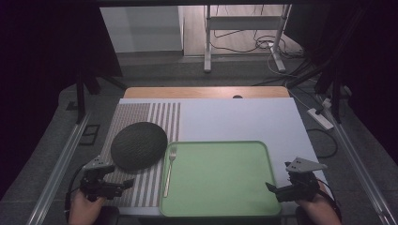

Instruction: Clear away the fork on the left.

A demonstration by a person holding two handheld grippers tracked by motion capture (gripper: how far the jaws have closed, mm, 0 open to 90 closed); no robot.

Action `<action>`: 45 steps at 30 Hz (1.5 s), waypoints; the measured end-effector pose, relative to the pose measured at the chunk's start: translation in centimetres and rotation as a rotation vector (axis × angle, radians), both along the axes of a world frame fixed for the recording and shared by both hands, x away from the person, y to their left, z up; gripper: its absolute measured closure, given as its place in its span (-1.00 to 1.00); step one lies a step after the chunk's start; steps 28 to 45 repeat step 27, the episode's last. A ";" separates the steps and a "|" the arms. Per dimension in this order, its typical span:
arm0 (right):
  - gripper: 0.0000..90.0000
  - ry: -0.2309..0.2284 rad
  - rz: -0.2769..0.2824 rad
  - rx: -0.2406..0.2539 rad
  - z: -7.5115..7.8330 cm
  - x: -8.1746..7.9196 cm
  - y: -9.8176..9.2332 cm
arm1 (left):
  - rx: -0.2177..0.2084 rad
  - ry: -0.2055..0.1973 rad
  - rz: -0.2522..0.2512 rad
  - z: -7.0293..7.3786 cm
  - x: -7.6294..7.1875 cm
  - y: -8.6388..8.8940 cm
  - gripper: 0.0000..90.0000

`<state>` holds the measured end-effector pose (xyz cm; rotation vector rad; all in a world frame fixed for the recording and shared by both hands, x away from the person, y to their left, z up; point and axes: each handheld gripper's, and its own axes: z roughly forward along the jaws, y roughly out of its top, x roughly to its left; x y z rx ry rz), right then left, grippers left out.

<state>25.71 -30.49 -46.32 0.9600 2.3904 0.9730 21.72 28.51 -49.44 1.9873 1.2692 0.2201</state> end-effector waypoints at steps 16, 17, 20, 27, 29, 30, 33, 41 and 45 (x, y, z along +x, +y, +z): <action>-1.00 -0.001 0.017 -0.011 0.0 -0.1 0.2 | 0.010 0.019 0.009 -0.1 -0.9 0.9 -1.00; -1.00 -0.001 0.017 -0.011 0.0 -0.1 0.2 | 0.008 0.021 0.009 -0.1 -1.0 1.0 -1.00; -1.00 0.000 0.019 -0.015 0.0 -0.1 0.2 | 0.005 0.024 0.014 -0.2 -1.2 1.2 -1.00; -1.00 -0.002 0.031 -0.022 -0.1 -0.1 0.3 | -0.003 0.028 0.013 -0.2 -1.2 1.3 -1.00; -1.00 -0.002 0.031 -0.022 -0.1 -0.1 0.3 | -0.003 0.028 0.013 -0.2 -1.2 1.3 -1.00; -1.00 -0.002 0.031 -0.022 -0.1 -0.1 0.3 | -0.003 0.028 0.013 -0.2 -1.2 1.3 -1.00; -1.00 -0.002 0.031 -0.022 -0.1 -0.1 0.3 | -0.003 0.028 0.013 -0.2 -1.2 1.3 -1.00; -1.00 -0.002 0.031 -0.022 -0.1 -0.1 0.3 | -0.003 0.028 0.013 -0.2 -1.2 1.3 -1.00; -1.00 -0.002 0.031 -0.022 -0.1 -0.1 0.3 | -0.003 0.028 0.013 -0.2 -1.2 1.3 -1.00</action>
